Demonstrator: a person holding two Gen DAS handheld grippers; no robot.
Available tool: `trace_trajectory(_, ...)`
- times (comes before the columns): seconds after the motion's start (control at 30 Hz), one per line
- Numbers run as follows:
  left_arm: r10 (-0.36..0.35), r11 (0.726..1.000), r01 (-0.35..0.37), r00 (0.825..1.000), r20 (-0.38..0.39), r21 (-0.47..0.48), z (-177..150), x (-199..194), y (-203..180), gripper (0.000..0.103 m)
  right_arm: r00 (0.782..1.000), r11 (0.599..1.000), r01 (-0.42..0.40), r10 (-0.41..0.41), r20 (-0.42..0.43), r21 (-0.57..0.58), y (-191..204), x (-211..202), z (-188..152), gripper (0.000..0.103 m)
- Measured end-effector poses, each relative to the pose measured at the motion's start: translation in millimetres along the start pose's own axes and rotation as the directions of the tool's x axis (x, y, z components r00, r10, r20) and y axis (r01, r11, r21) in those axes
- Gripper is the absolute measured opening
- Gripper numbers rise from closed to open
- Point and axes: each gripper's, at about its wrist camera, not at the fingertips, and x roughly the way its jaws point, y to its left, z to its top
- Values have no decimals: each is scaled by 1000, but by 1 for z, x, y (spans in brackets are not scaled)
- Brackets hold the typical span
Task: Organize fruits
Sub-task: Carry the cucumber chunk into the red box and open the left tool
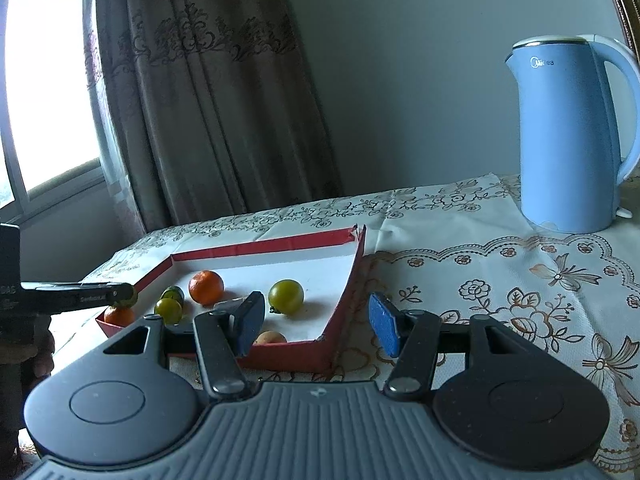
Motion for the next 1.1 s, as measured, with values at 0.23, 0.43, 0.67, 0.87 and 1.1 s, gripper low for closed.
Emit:
trace_trajectory(0.23, -10, 1000, 10, 1000, 0, -19, 3, 7, 0, 27, 1000, 1000, -9, 8, -11, -8, 3, 2, -2, 57)
trace_trajectory(0.43, -22, 999, 22, 1000, 4, -25, 4, 9, -1, 27, 1000, 1000, -12, 11, -20, -15, 5, 5, -3, 57)
trace_trajectory(0.67, -19, 999, 19, 1000, 1, -30, 3, 12, 1, 28, 1000, 1000, -14, 14, -26, -16, 5, 6, -3, 57)
trace_trajectory(0.87, -11, 1000, 12, 1000, 6, -20, 3, 11, -1, 30, 1000, 1000, -6, 6, -22, -18, 6, 4, -4, 66)
trace_trajectory(1.1, 39, 999, -37, 996, 77, -30, 3, -10, 2, 88, 1000, 999, 7, -7, -15, -45, 8, 4, -4, 66)
